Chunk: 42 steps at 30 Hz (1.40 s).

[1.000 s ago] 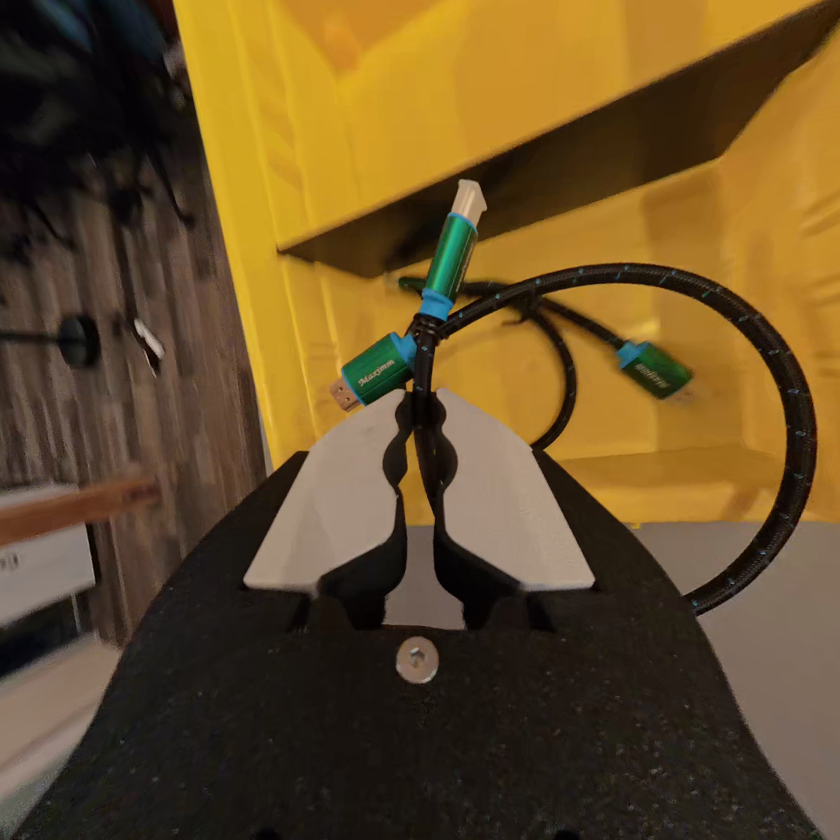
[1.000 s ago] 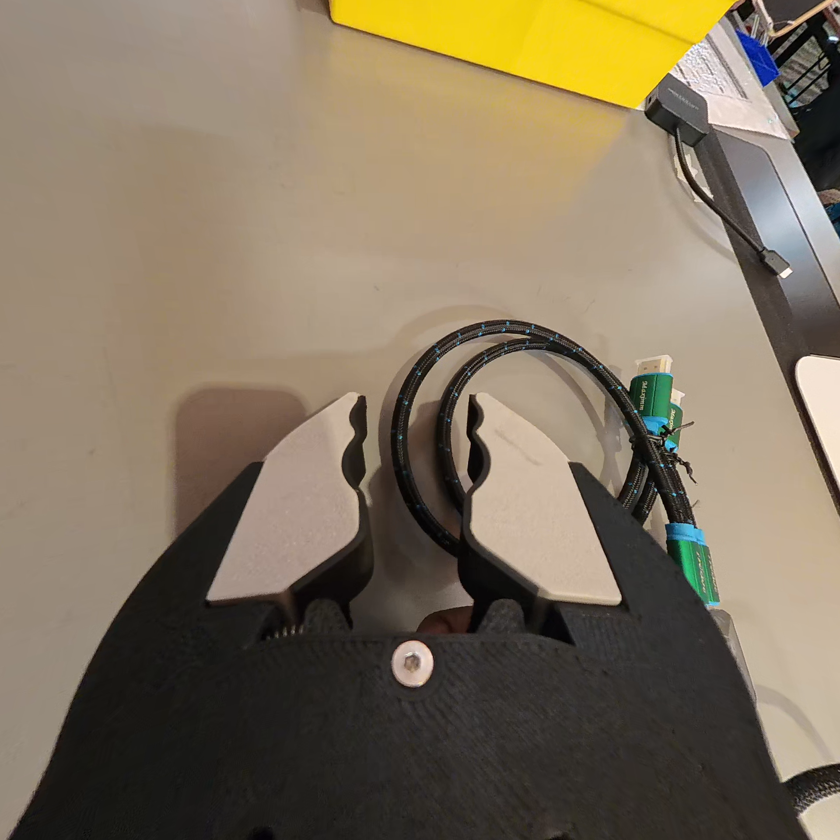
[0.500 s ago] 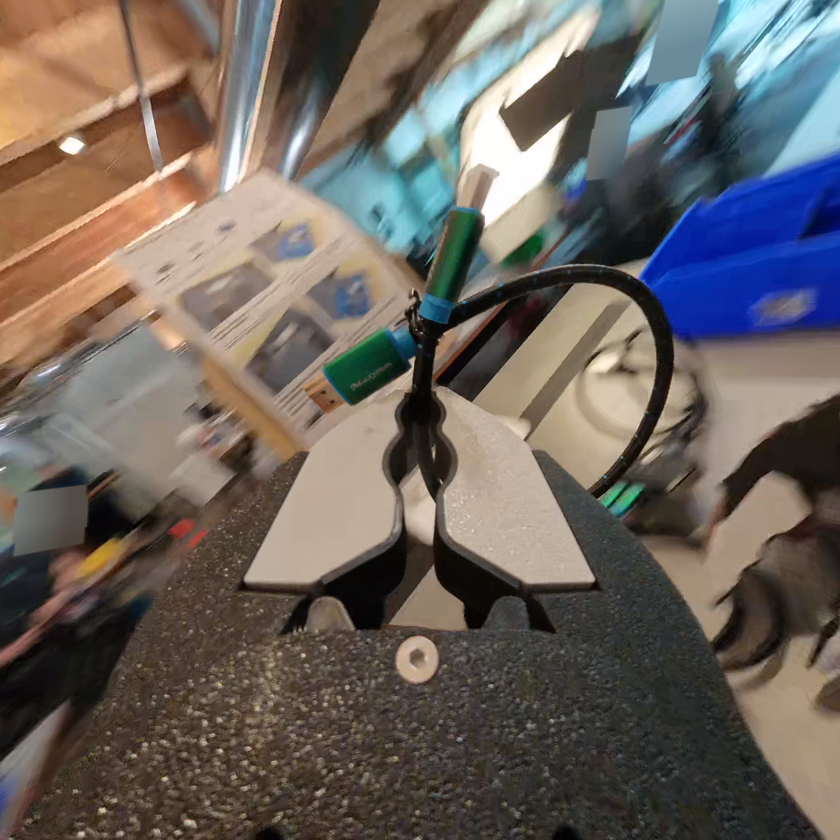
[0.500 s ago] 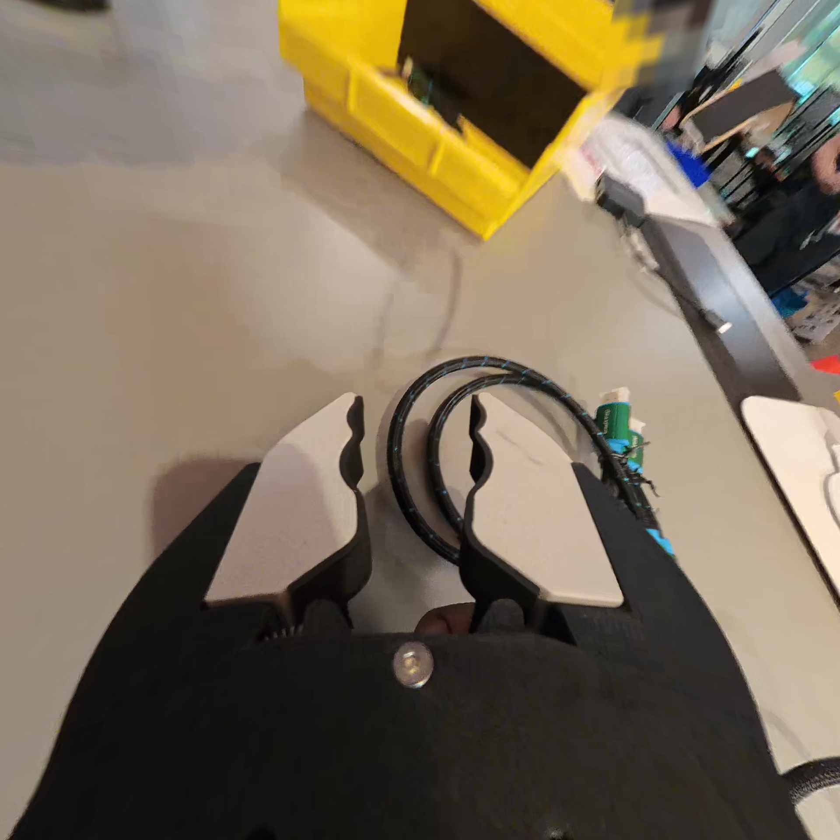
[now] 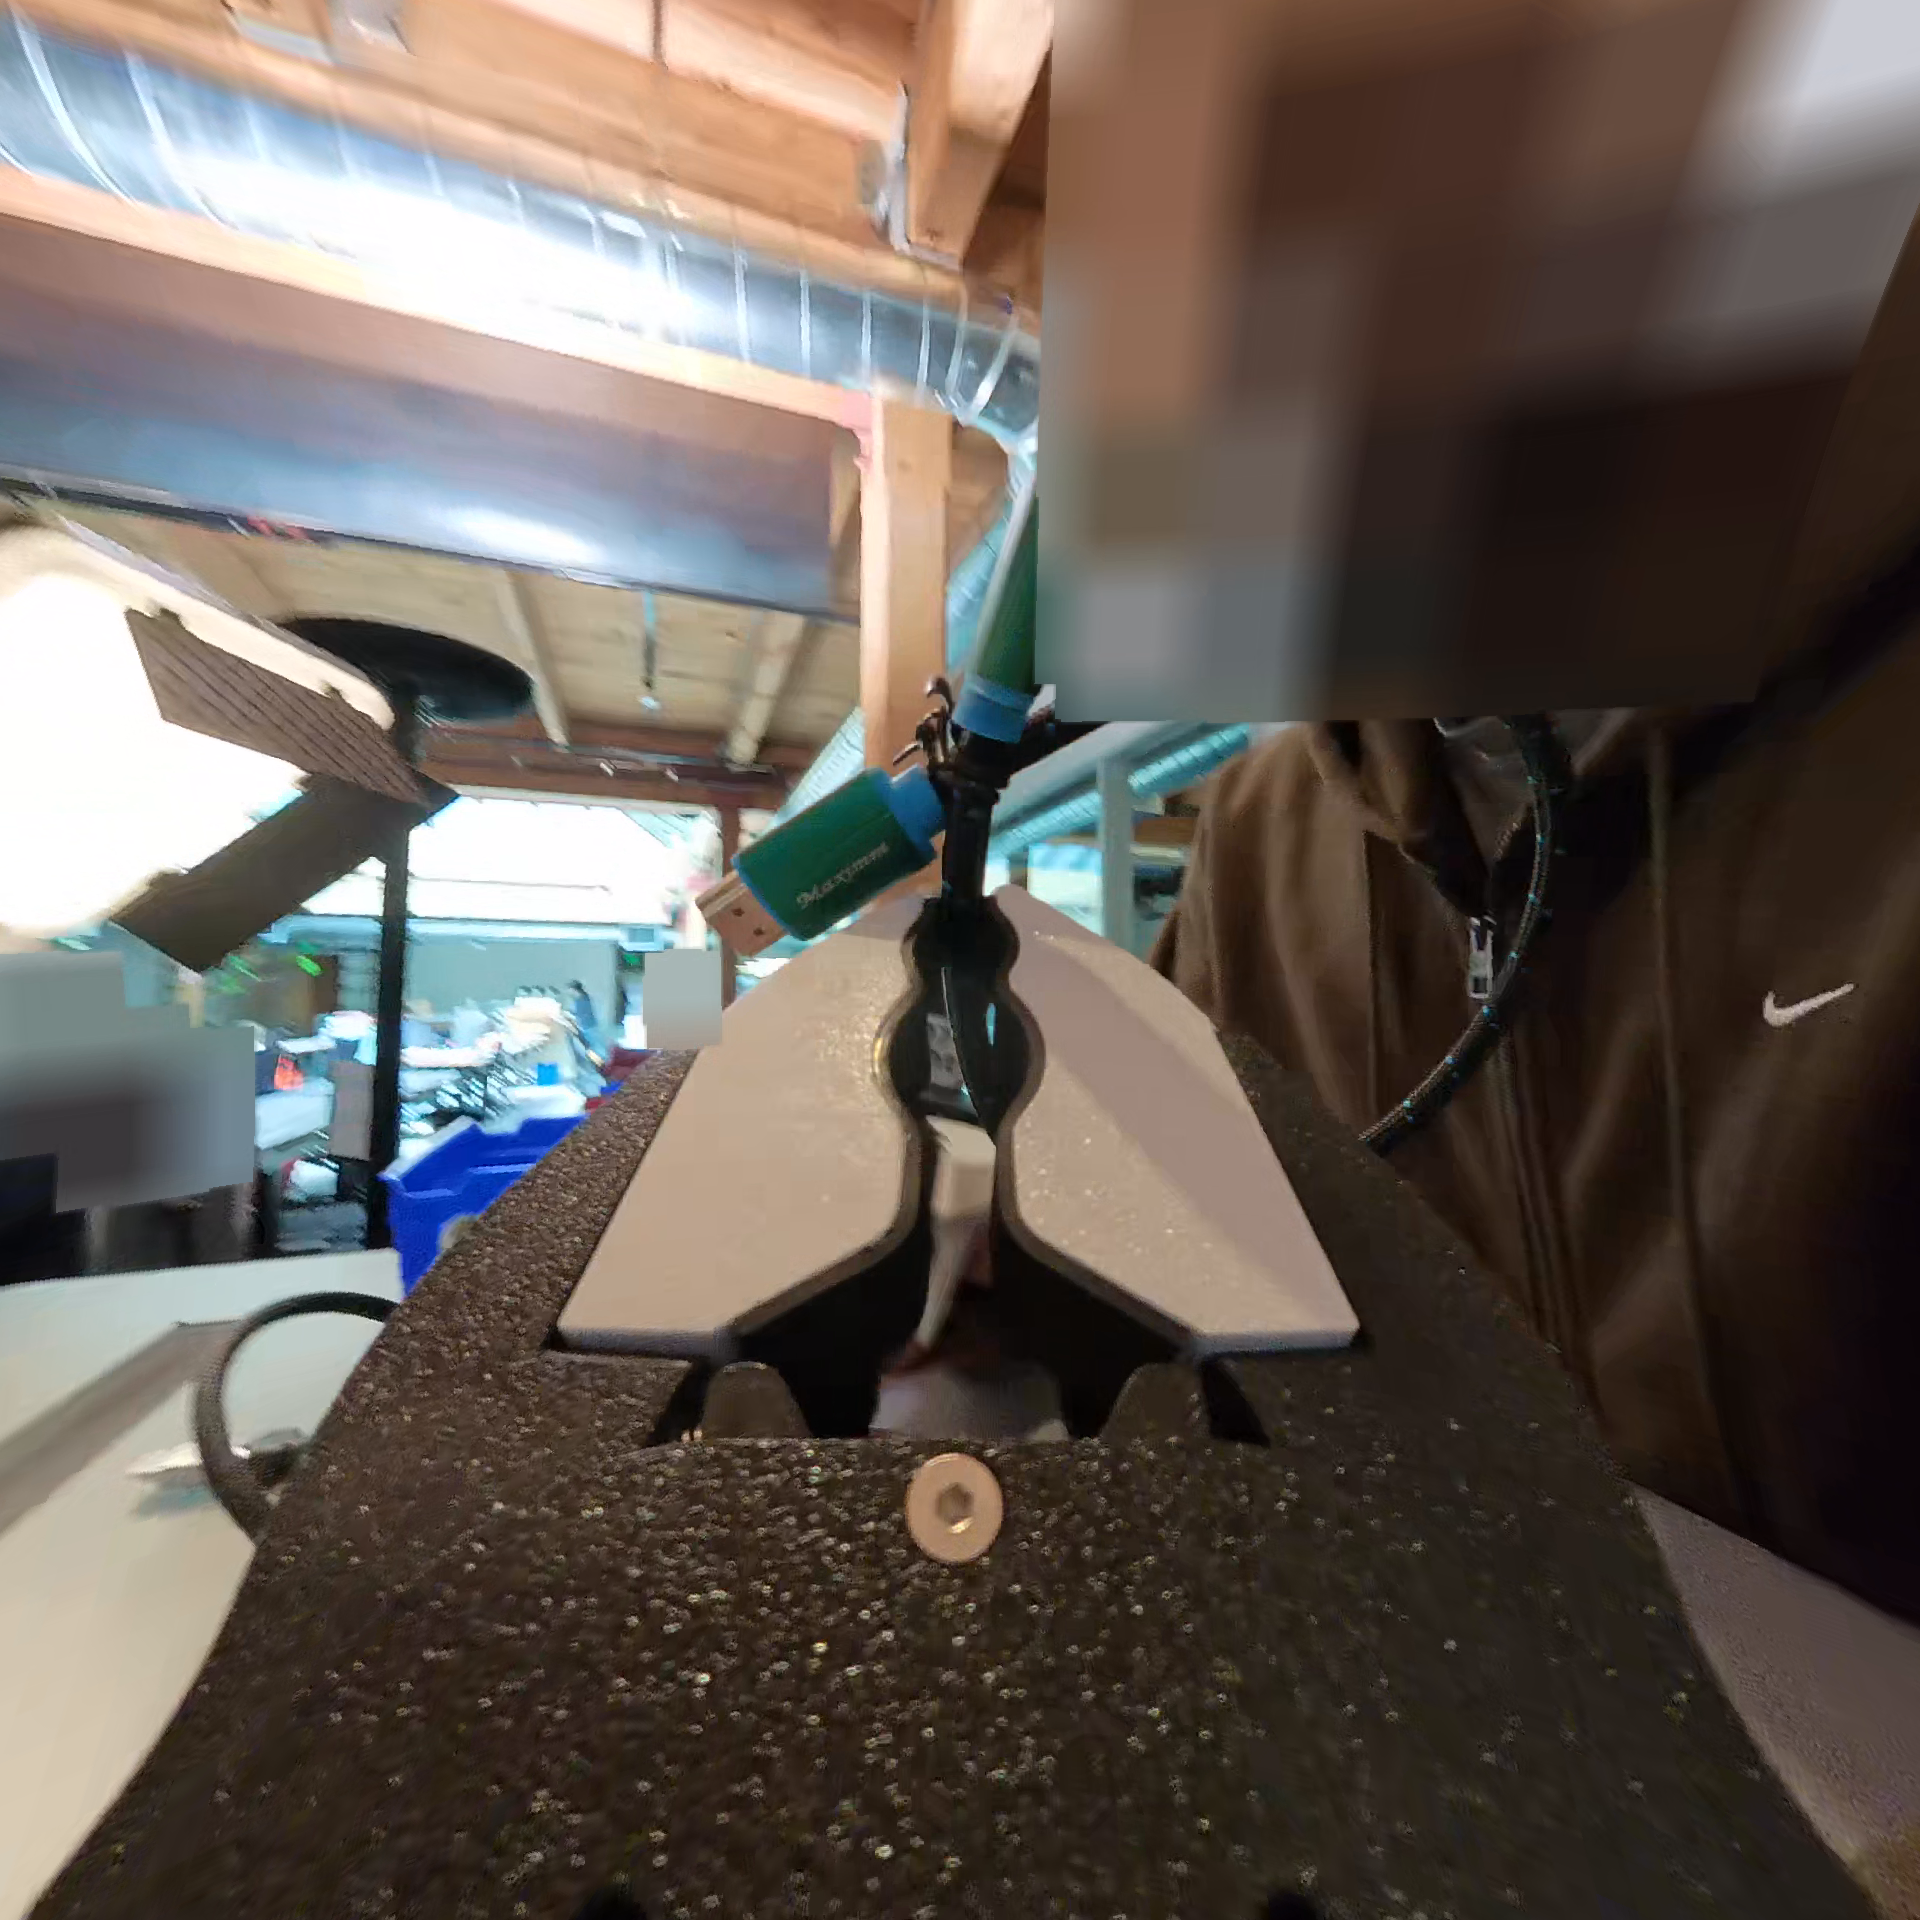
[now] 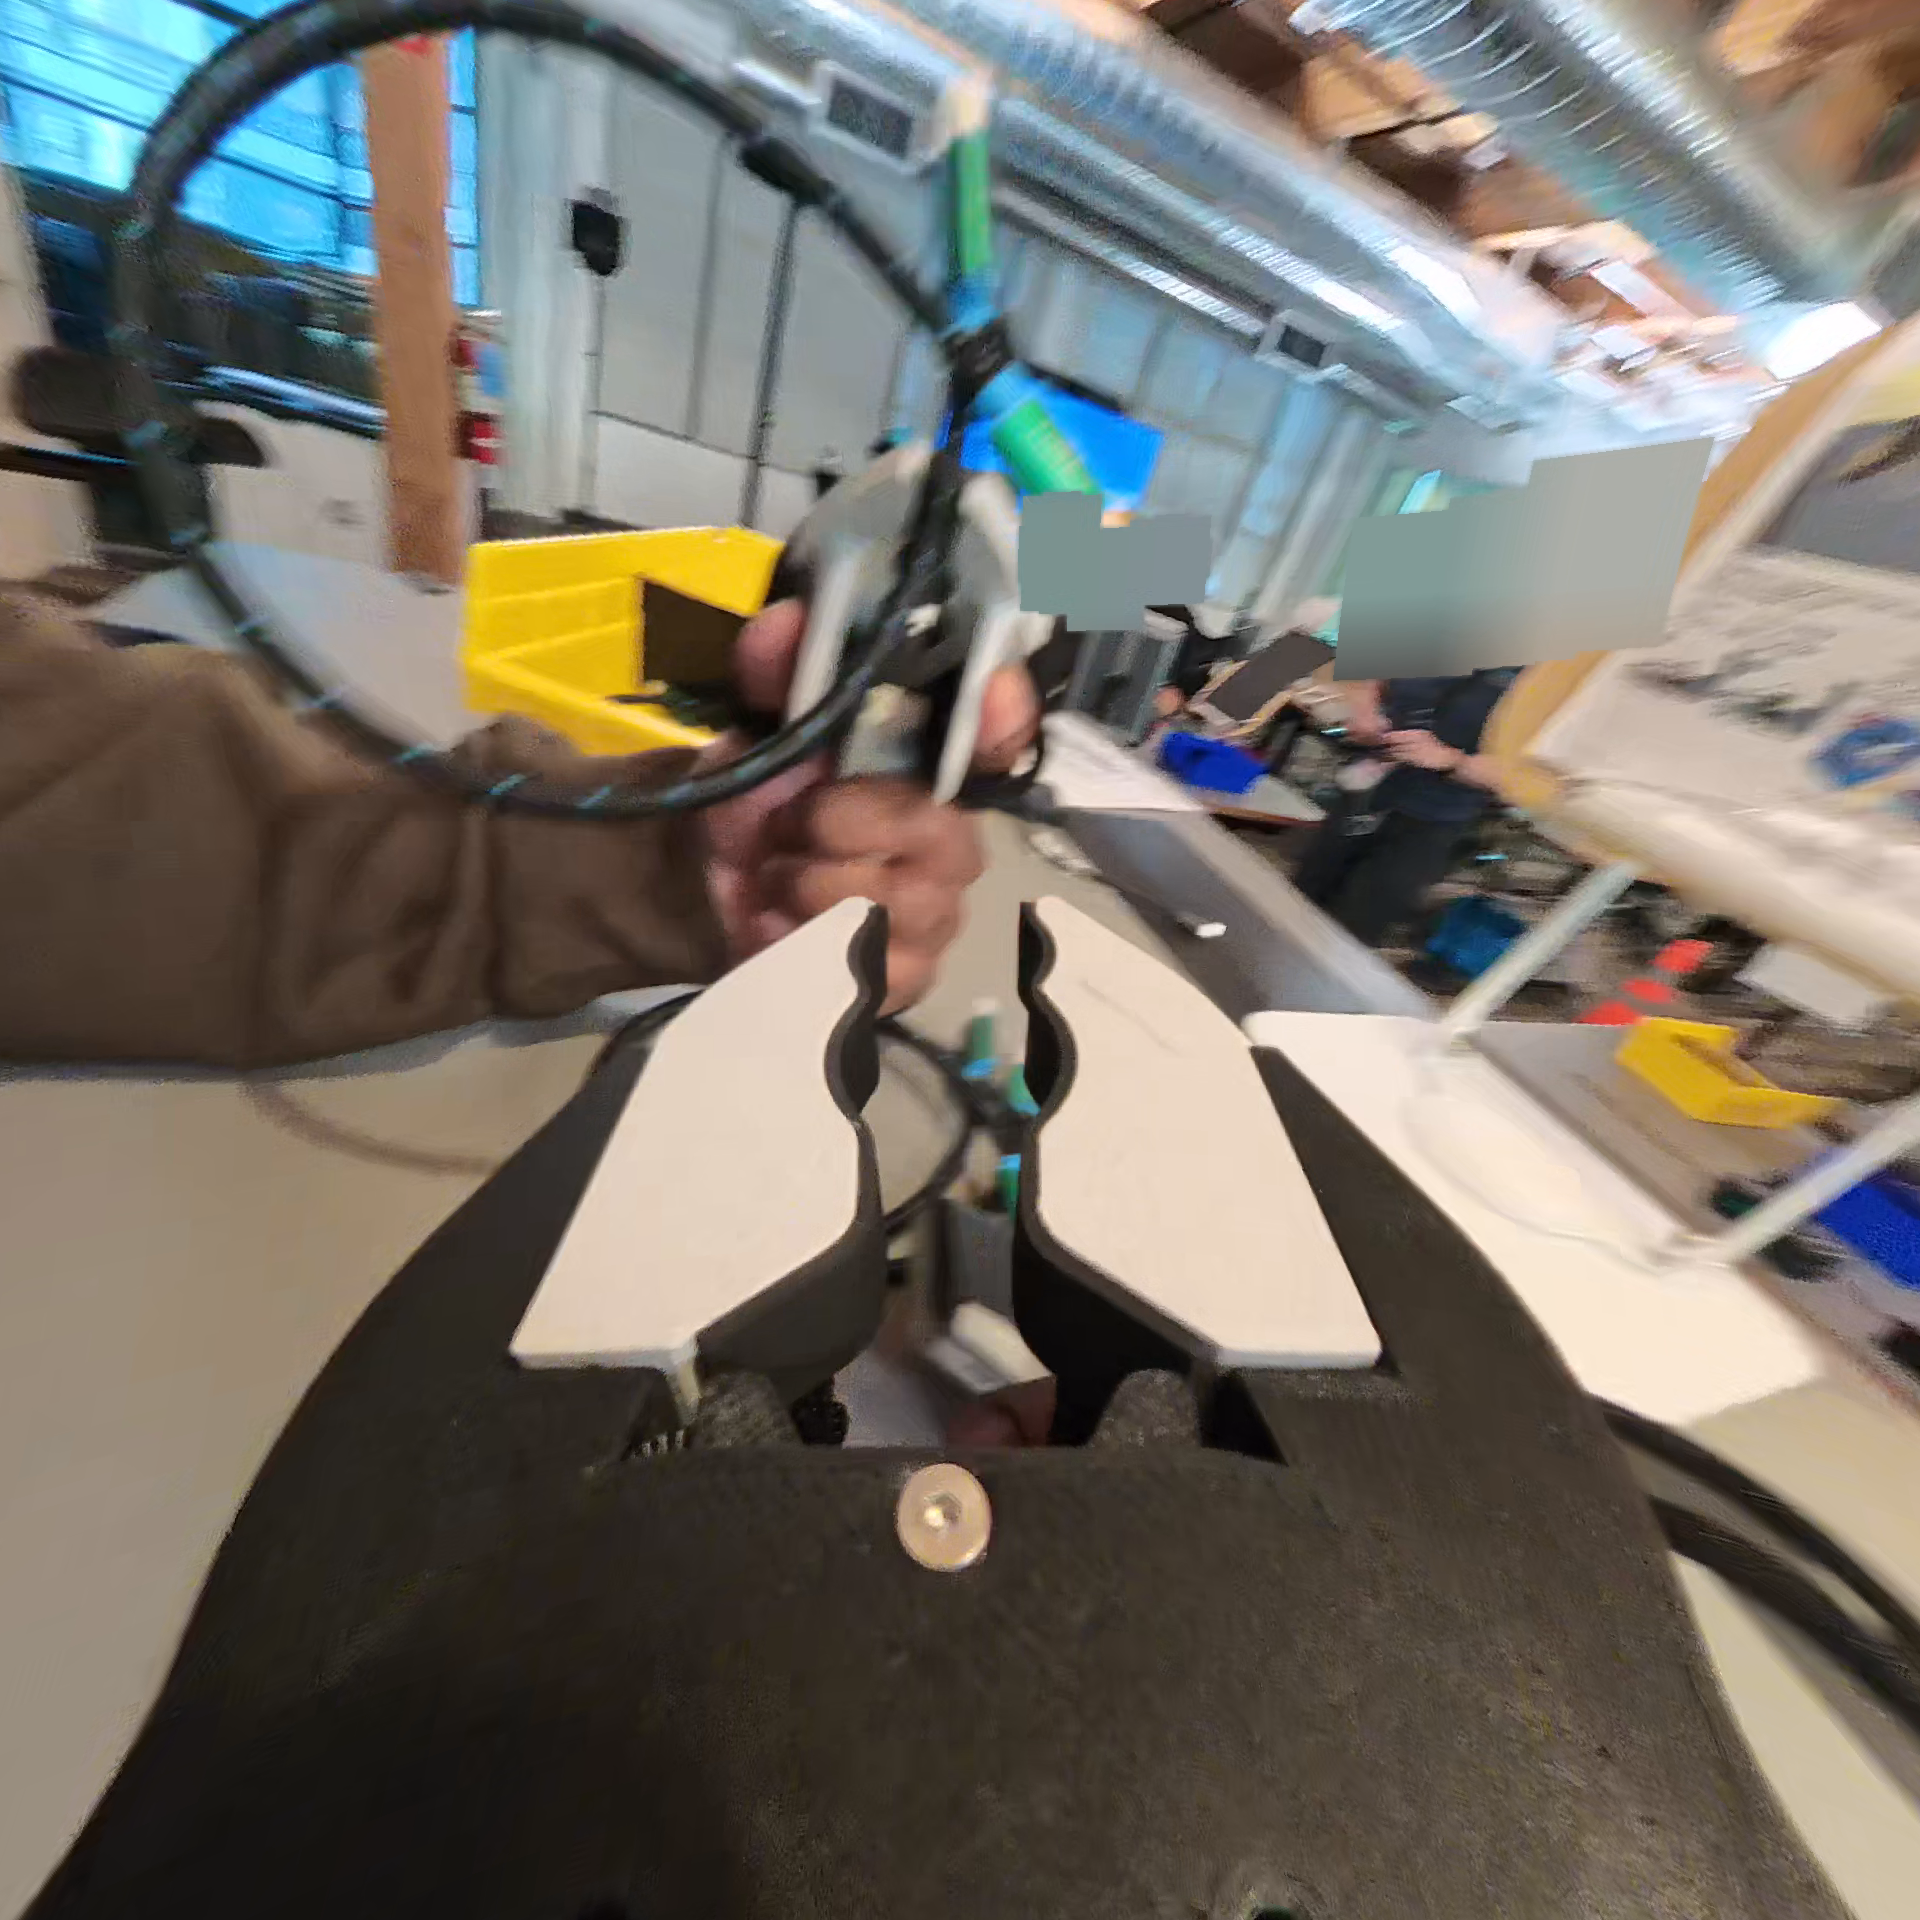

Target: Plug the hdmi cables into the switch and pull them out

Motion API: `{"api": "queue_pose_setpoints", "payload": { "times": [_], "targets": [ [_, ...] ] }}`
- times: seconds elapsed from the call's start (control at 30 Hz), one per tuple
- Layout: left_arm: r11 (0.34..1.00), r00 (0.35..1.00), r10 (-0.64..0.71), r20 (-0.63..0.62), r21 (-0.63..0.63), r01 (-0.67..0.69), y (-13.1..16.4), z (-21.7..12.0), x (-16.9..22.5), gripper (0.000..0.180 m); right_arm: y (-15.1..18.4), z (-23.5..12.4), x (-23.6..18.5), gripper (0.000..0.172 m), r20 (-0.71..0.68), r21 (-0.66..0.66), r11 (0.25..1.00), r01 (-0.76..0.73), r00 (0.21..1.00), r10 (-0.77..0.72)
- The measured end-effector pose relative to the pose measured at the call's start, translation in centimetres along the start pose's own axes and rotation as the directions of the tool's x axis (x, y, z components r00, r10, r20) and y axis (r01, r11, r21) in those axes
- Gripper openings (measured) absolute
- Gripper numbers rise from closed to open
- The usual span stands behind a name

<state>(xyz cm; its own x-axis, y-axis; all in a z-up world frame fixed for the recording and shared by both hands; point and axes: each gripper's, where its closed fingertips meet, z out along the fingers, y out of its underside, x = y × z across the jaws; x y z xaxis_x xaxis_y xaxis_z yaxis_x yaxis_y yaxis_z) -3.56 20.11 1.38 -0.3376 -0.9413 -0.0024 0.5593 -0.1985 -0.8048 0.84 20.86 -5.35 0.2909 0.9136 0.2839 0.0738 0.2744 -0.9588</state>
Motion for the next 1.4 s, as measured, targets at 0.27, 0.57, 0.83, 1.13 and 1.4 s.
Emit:
{"api": "queue_pose_setpoints", "payload": {
  "times": [0.27, 0.57, 0.83, 1.13, 1.4],
  "targets": [
    [0.954, 0.962, -0.244, -0.125, -0.21, 0.214, 4.2, 0.9, 0.1, 0.007, -0.6, 0.9, 3.6, 0.045, -0.046, -0.18, 0.93, 0.32, 0.942, -0.333],
    [0.892, 0.927, -0.36, -0.102, -0.327, 0.311, 6.9, 1.4, -0.2, 0.007, -0.5, 1.7, 2.0, 0.038, 0.002, -0.254, 0.81, 0.529, 0.837, -0.547],
    [0.924, 0.966, -0.255, -0.036, -0.304, 0.233, 6.4, 1.0, -1.3, 0.007, -0.5, 0.8, 3.6, 0.02, -0.035, -0.289, 0.829, 0.479, 0.86, -0.509],
    [0.963, 0.975, -0.149, 0.164, -0.201, 0.181, 3.7, -0.5, -3.9, 0.027, 0.2, -0.5, 6.2, 0.019, -0.089, -0.417, 0.777, 0.473, 0.829, -0.552],
    [0.98, 0.911, -0.145, 0.385, -0.073, 0.187, -1.0, -5.2, -6.5, 0.035, -0.9, -0.9, 6.0, 0.017, -0.086, -0.41, 0.77, 0.489, 0.819, -0.567]
  ]
}}
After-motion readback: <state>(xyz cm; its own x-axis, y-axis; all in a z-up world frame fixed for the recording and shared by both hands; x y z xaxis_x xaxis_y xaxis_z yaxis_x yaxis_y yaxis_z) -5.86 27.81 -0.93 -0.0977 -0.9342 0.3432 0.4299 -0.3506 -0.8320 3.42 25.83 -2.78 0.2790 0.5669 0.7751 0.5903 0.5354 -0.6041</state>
